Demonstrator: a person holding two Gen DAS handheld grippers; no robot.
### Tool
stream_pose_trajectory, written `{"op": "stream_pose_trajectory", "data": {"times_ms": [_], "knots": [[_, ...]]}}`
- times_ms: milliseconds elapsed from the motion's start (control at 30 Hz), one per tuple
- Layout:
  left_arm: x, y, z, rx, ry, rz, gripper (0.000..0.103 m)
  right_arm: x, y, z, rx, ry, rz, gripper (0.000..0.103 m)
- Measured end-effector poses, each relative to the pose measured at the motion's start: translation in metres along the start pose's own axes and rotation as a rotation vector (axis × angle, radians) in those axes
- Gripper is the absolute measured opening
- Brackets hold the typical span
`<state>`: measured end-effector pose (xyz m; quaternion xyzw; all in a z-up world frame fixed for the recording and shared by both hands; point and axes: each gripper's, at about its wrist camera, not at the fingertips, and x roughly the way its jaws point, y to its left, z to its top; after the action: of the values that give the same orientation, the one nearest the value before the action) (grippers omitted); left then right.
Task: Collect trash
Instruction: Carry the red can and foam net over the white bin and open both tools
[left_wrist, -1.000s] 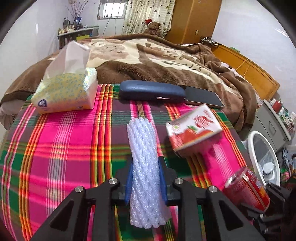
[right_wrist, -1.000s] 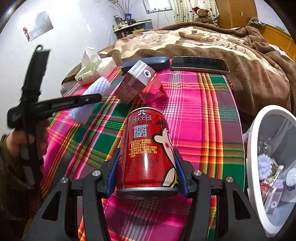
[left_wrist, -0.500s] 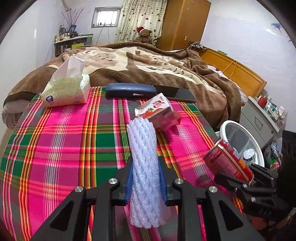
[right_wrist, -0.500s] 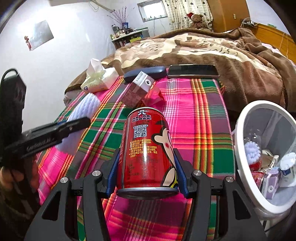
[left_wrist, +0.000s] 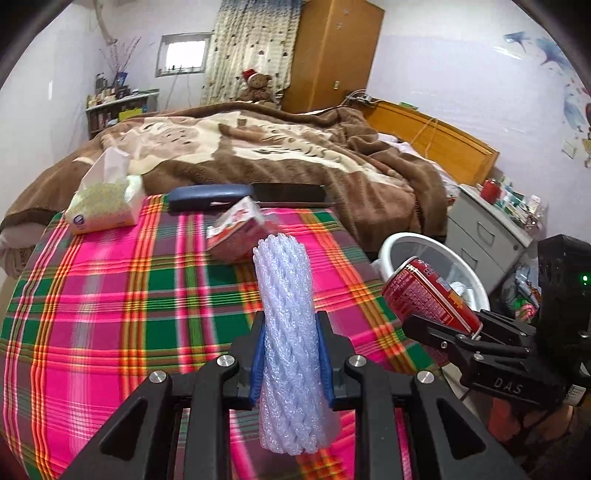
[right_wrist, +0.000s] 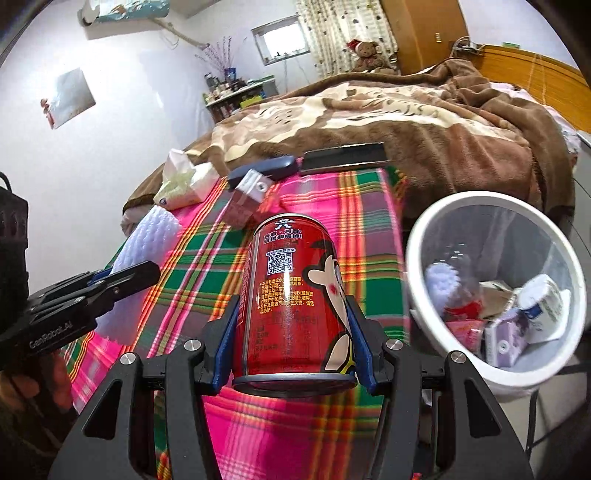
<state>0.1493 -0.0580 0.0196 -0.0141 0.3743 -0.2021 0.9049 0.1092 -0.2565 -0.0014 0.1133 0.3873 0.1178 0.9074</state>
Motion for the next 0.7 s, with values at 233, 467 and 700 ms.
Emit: {"op": "stream_pose_trajectory", "data": {"times_ms": [233,467,700], "knots": [[0.003,-0.042,0.001,0.059,0.003,-0.045,0.025,-0.023,-0.027,-0.001,0.040,-0.045,-0.050,0.054],[0.016,-0.089,0.004,0.126,0.011,-0.095,0.025,-0.043,-0.057,-0.003,0.087,-0.084,-0.114,0.054],[0.033,-0.126,0.009,0.169,0.025,-0.136,0.025,-0.054,-0.087,-0.003,0.140,-0.108,-0.177,0.054]]}}
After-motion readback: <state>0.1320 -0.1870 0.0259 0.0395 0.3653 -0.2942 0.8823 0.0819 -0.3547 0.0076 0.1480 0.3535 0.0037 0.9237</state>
